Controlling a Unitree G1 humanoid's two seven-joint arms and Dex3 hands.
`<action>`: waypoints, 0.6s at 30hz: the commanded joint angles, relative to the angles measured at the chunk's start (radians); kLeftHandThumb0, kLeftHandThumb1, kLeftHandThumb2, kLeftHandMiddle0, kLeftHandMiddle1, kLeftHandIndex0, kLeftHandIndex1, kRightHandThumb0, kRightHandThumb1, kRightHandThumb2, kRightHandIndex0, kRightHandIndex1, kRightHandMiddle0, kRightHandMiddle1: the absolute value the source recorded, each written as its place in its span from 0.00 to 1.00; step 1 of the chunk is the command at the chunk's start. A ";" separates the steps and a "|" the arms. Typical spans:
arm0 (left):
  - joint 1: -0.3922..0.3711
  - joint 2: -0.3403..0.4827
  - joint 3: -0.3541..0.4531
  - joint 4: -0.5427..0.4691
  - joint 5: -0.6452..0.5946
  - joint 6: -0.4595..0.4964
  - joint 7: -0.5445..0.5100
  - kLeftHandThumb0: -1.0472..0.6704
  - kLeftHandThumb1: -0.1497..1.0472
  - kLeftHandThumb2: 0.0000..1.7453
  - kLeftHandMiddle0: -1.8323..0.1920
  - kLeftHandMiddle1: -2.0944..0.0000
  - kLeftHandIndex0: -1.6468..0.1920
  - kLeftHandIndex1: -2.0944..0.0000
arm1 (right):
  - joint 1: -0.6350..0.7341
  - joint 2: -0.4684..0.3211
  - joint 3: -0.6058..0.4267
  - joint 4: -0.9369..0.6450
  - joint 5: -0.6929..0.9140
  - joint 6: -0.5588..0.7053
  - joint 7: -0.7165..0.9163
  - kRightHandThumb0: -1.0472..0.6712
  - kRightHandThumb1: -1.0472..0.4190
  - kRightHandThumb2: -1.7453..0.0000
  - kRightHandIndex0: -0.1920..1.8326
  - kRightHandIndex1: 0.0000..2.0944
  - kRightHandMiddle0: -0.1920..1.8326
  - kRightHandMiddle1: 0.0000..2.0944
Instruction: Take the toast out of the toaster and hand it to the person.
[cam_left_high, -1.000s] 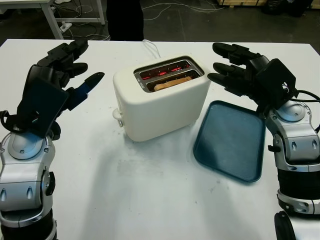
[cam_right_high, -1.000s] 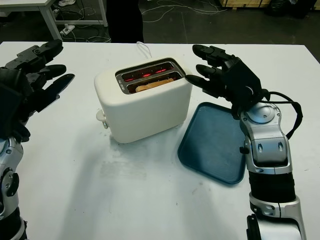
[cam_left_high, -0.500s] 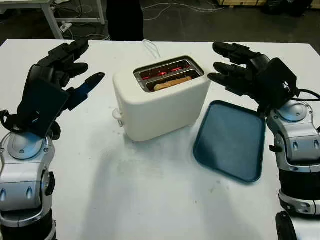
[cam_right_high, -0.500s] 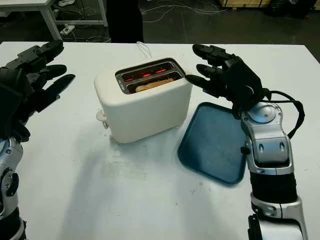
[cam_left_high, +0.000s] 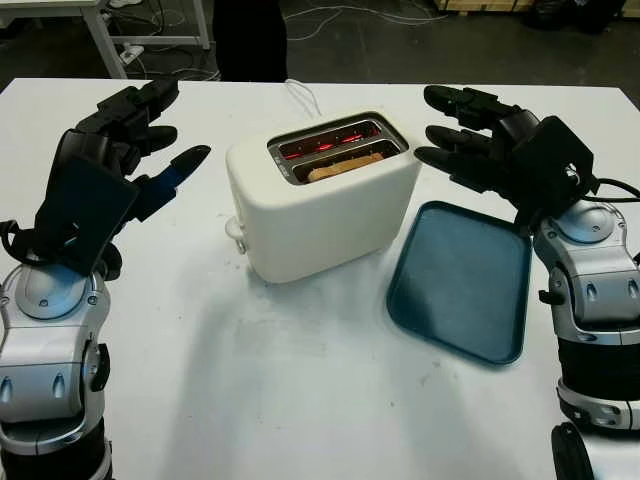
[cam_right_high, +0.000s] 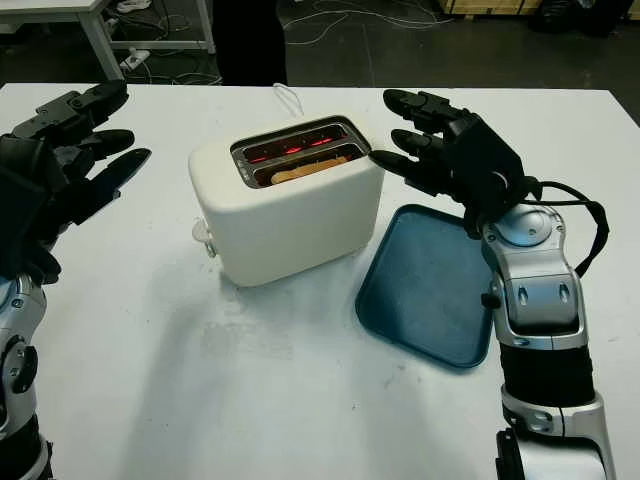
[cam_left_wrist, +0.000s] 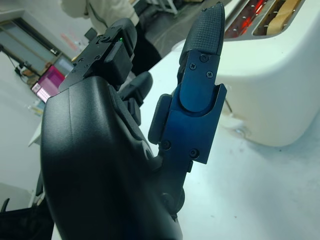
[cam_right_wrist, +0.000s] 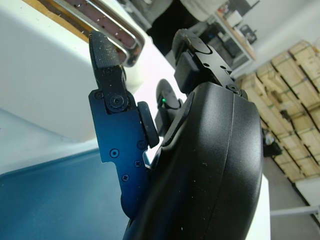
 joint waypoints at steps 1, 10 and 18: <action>0.000 0.000 0.002 -0.011 -0.007 0.000 -0.002 0.19 0.89 0.08 0.84 0.60 0.65 1.00 | -0.009 -0.008 0.006 -0.016 0.001 0.014 0.004 0.32 0.10 1.00 0.30 0.02 0.30 0.00; -0.006 0.004 -0.004 -0.013 -0.003 0.005 -0.001 0.19 0.89 0.08 0.85 0.60 0.65 1.00 | -0.010 -0.005 0.007 -0.035 -0.002 0.041 -0.003 0.33 0.10 1.00 0.29 0.03 0.30 0.00; -0.004 0.008 -0.006 -0.021 0.002 0.008 0.001 0.19 0.89 0.08 0.84 0.60 0.65 1.00 | -0.010 0.001 0.006 -0.033 0.004 0.039 -0.003 0.33 0.10 1.00 0.29 0.03 0.30 0.00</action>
